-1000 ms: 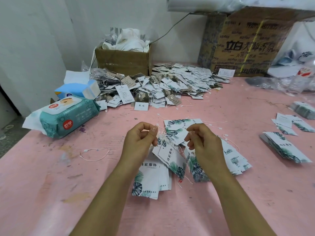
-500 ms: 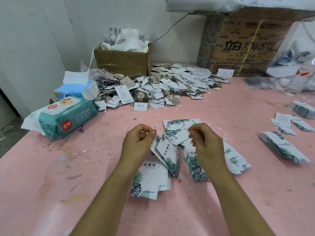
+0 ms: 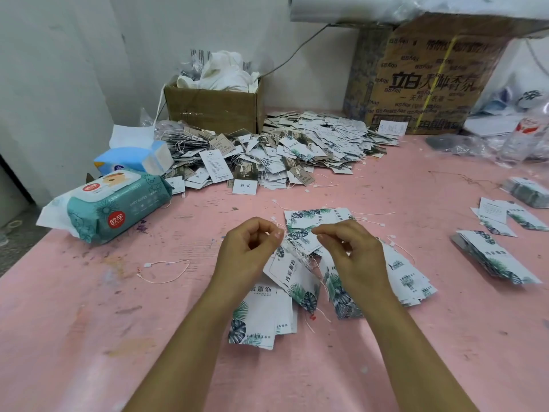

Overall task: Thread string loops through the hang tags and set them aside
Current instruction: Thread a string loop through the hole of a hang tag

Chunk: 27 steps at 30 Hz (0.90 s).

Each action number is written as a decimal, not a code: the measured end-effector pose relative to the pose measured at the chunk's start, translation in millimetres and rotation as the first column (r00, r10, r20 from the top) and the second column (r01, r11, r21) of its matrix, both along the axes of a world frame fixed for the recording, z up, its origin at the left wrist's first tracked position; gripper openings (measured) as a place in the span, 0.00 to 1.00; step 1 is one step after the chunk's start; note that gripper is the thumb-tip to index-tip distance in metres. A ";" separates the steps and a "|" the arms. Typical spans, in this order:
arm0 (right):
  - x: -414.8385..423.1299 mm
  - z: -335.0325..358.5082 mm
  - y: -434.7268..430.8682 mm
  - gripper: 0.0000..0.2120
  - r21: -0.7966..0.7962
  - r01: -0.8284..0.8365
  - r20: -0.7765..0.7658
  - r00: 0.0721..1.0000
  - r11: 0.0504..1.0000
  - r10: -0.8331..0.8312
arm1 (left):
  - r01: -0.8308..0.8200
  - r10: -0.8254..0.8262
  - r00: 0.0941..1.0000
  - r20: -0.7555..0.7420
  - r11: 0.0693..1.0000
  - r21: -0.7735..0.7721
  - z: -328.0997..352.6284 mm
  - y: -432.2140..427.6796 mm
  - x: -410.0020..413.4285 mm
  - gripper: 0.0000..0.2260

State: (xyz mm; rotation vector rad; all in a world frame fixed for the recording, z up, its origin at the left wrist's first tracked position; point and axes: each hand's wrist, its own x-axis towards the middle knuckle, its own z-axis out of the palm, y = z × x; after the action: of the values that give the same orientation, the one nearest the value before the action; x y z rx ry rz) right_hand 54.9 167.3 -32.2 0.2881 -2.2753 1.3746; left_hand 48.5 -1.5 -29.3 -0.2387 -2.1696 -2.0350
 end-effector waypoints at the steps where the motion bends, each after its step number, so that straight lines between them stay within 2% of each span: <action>1: 0.7 0.8 -1.3 0.08 0.014 -0.022 -0.021 1.000 1.000 0.023 | 0.016 -0.016 1.000 -0.003 1.000 -0.012 0.0 0.5 0.1 0.08; 8: 4.6 0.6 -10.6 0.11 0.062 -0.133 -0.033 0.990 0.989 0.135 | 0.074 -0.079 0.996 -0.035 0.988 -0.139 -0.8 1.9 1.6 0.07; 16: 7.9 2.9 -12.5 0.10 -0.013 -0.195 -0.061 0.979 0.981 0.194 | 0.063 -0.084 0.993 -0.085 0.971 -0.230 1.2 2.4 2.9 0.07; 20: 8.6 2.4 -11.9 0.17 -0.093 -0.193 0.021 0.980 0.977 0.196 | 0.050 -0.080 0.992 -0.099 0.962 -0.270 2.3 2.6 3.7 0.08; 27: 7.6 2.7 -12.2 0.11 -0.047 -0.232 0.023 0.972 0.972 0.233 | 0.048 -0.088 0.990 -0.109 0.945 -0.323 3.2 2.0 4.9 0.11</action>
State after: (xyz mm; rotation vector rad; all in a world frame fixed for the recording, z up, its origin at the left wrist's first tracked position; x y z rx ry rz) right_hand 62.5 155.0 -29.5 0.5391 -2.2889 1.5503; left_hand 53.4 0.5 -26.1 -0.4709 -2.4326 -1.6389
